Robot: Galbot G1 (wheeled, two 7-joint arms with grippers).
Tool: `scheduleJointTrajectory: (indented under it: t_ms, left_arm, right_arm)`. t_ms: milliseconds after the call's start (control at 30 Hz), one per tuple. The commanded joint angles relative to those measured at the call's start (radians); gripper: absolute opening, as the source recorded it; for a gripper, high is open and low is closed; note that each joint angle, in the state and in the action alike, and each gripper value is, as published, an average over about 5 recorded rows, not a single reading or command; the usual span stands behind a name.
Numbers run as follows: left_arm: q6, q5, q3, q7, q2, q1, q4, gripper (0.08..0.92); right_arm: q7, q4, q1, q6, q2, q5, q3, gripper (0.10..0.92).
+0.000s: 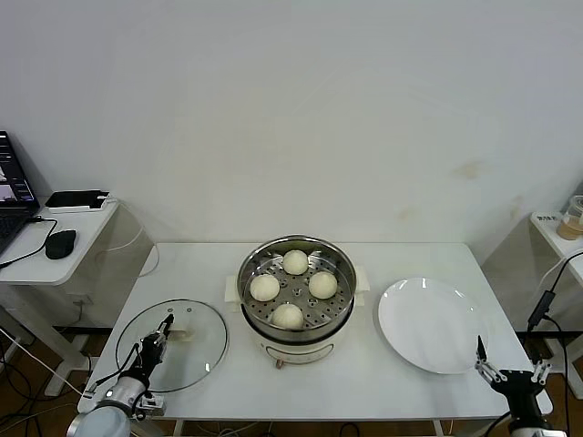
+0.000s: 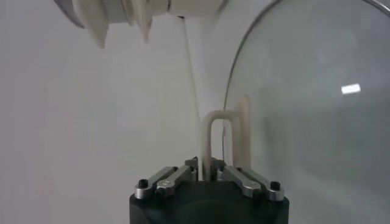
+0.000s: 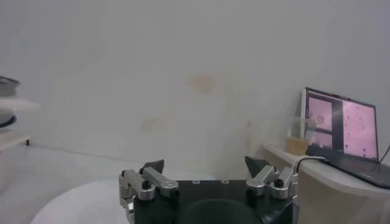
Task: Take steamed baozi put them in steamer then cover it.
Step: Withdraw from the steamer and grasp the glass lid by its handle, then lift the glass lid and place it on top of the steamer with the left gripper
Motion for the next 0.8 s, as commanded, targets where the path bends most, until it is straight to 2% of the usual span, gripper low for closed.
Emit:
scheduleJointTrajectory:
  t_ms: [33,233,567,700,800]
  left_arm:
    - [-0.005,-0.035,-0.074,-0.079,-0.029,0.081,-0.107,0.139]
    - [0.046,-0.078,-0.149,-0.06,-0.024,0.138,-0.249,0.139]
    - [0.123,-0.196,-0.262,0.041,0.046,0.134,-0.343,0.139]
    - [0.171,-0.228,-0.249,0.098,0.086,0.125,-0.397,0.139]
    - [0.231,-0.288,-0.185,0.143,0.128,0.105,-0.443,0.139]
  right_arm:
    - [0.002,0.002,-0.001,0.01,0.002,-0.03,-0.009,0.823]
    - [0.001,0.001,-0.001,0.014,-0.003,-0.037,-0.015,0.823]
    - [-0.003,0.002,0.006,0.014,-0.007,-0.049,-0.02,0.823]
    - [-0.007,-0.002,0.006,0.024,-0.005,-0.062,-0.025,0.823]
    - [-0.008,-0.005,0.003,0.031,0.0,-0.077,-0.035,0.823]
